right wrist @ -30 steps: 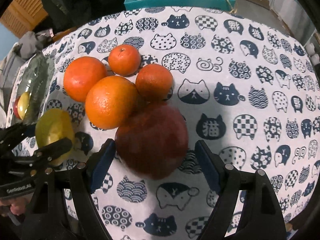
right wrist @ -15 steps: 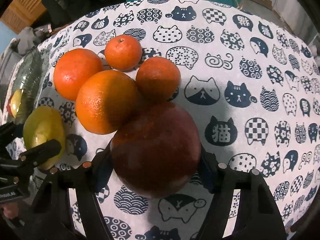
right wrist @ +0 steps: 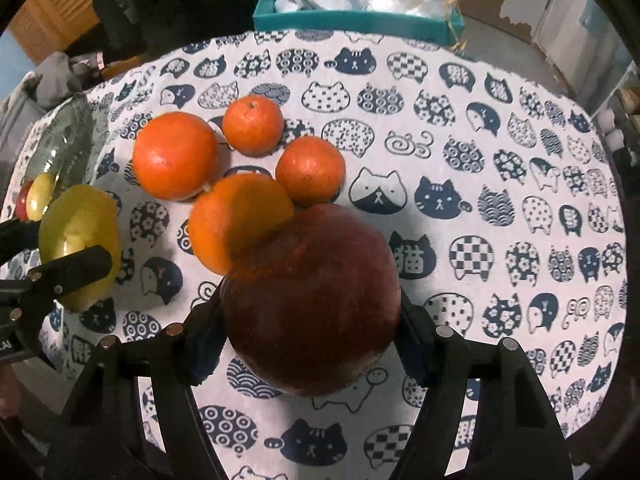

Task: Organize fruits
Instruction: 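Grasp the yellow-green pear with the left tool while the right tool grasps the dark red apple, then lift and carry the pear with the left tool while the right tool carries the apple toward the bowl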

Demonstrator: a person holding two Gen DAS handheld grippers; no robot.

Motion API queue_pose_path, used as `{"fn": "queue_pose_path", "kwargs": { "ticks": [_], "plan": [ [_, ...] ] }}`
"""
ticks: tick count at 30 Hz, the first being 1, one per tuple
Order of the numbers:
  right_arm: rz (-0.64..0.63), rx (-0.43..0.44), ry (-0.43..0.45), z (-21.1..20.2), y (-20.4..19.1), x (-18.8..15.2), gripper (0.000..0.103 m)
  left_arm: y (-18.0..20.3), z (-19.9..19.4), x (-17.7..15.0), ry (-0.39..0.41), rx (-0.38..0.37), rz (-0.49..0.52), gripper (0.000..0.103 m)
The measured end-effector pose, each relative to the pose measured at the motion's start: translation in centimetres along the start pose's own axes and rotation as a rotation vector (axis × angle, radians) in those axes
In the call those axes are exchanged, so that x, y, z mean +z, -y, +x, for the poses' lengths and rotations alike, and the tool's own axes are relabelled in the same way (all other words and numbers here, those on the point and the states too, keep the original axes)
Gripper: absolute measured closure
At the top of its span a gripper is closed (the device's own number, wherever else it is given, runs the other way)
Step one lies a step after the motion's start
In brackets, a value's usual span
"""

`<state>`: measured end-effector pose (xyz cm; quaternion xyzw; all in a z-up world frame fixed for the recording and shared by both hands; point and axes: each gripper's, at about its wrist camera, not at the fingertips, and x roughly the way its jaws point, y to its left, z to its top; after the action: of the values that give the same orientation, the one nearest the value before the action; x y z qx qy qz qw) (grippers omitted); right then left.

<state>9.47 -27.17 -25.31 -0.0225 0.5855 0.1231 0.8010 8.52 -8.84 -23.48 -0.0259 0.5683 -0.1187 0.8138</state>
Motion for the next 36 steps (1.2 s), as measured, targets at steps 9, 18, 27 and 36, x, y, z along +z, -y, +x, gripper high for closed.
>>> {"fn": "queue_pose_path", "kwargs": {
  "ticks": [9, 18, 27, 36],
  "plan": [
    [-0.011, 0.007, 0.093, -3.9, -0.4, 0.0, 0.031, 0.4, -3.5, 0.1, 0.078, 0.000, 0.032, 0.035],
    [-0.025, 0.021, 0.189, -7.1, -1.5, 0.8, 0.031, 0.5, -6.6, 0.3, 0.154, 0.007, 0.053, 0.035],
    [-0.051, 0.033, 0.289, -10.9, -2.5, 0.9, 0.031, 0.2, -9.4, 0.6, 0.216, -0.006, 0.049, 0.035],
    [-0.077, 0.047, 0.361, -13.7, -3.5, 1.4, 0.031, 0.2, -11.9, 0.7, 0.285, -0.004, 0.064, 0.035]
  ]
}}
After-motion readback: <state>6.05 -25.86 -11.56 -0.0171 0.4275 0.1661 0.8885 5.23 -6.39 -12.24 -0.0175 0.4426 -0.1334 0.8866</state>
